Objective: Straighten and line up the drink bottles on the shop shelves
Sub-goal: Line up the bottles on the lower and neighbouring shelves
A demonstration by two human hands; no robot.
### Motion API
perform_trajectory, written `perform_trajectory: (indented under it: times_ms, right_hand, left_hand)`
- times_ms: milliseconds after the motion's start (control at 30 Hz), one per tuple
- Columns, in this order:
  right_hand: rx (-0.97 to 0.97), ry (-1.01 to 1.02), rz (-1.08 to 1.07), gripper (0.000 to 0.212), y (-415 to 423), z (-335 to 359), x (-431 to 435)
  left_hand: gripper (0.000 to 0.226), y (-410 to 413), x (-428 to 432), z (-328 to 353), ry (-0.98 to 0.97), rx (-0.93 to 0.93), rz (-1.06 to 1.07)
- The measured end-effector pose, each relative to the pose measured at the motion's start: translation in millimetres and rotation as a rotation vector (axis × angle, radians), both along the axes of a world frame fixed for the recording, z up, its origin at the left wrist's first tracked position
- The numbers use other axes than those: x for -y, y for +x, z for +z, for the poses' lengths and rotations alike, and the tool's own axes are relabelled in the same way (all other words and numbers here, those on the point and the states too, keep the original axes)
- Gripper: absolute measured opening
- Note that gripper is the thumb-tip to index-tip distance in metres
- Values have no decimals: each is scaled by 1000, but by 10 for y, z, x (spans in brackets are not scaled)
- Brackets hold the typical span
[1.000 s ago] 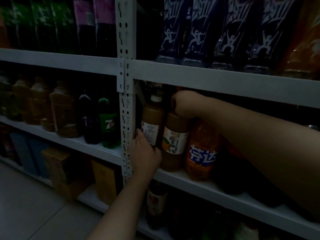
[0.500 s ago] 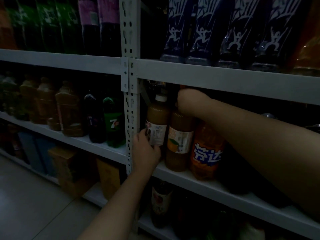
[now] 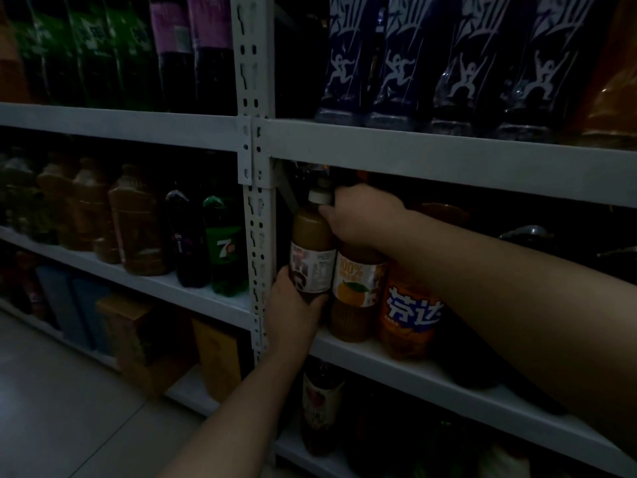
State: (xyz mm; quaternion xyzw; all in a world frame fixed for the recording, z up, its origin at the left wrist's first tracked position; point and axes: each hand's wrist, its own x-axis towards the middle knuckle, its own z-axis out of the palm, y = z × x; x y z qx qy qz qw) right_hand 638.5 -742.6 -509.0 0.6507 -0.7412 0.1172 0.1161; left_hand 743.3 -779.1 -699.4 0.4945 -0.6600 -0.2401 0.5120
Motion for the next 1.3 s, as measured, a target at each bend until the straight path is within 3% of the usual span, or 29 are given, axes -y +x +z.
perform_trajectory:
  times_ms: [167,300,400,600,700,800,933,1067,1200,1300]
  right_hand:
    - [57,-48,-2,45,160,-48,233]
    - [111,6,-36,29,202,-10,356]
    - [57,45,-46,23,228,37,372]
    - [164,113,16,30,193,160,342]
    - [167,137,18,30,169,194,342]
    - [205,136,12,34,211,160,347]
    - [190,90,-2,48,211,49,385]
    - [124,63,-4,46,152,46,452]
    - [35,90,-23,43,155,21,458]
    - [40,-9,30,39,116,-9,465]
  left_hand:
    - [69,-68,-96,-87,14,-7,9]
    - [78,-11,-143,-290,138,-39,-109]
    - [76,15,-105,-357,172,-21,-15]
    - [65,0,-155,-391,83,11,114]
    - [63,73,-113,-420,20,102,49]
    - [66,82,-87,-412,97,25,-45]
    - [62,64,-90,-370,126,3,10]
    - [55,174,-49,-329,88,1,-86]
    - [53,337,50,-301,31,191,-179]
    - [56,387,48,-301,14,309,-208]
